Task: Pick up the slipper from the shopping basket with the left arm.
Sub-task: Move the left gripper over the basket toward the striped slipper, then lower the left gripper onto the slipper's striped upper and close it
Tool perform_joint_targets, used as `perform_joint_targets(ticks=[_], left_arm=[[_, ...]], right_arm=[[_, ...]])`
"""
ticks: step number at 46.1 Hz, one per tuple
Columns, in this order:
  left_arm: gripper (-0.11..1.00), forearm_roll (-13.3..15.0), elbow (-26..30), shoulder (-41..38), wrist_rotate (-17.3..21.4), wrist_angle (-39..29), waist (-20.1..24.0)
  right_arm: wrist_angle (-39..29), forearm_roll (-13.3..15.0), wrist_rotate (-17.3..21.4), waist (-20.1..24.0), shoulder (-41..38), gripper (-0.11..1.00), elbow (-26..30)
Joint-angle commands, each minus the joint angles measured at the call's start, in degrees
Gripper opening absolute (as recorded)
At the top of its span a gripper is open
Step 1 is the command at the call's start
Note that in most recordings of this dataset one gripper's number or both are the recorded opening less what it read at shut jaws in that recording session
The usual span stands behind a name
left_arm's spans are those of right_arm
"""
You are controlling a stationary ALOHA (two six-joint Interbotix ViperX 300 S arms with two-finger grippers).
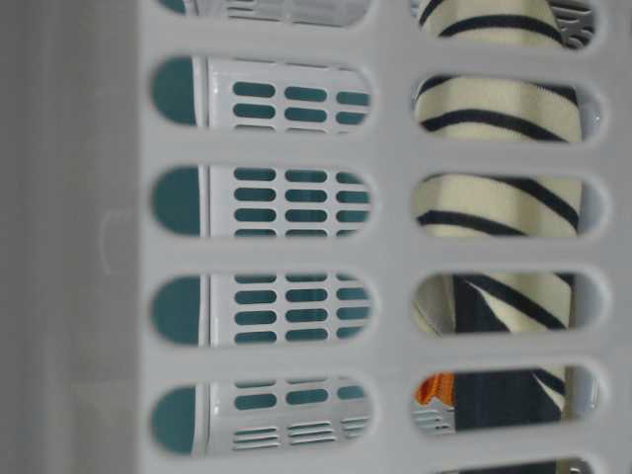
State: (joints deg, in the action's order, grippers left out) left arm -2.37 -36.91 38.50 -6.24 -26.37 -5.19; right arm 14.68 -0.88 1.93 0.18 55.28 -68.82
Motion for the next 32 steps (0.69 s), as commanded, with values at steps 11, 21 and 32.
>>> perform_joint_targets(ticks=[11,21,32], left_arm=[[0.00,-0.18,14.68,-16.88,-0.88,-10.72,-1.32],[0.03,-0.18,23.47,-28.56,-0.79,-16.08,-1.32],[0.61,-0.18,30.67,-38.41,-1.32,-22.50,-1.41]], right_arm=[[-0.62,-0.26,0.09,0.09,-0.18,-0.01,0.53],[-0.62,-0.26,0.00,0.00,0.35,-0.01,0.53],[-0.62,-0.35,0.09,0.00,0.53,-0.01,0.53]])
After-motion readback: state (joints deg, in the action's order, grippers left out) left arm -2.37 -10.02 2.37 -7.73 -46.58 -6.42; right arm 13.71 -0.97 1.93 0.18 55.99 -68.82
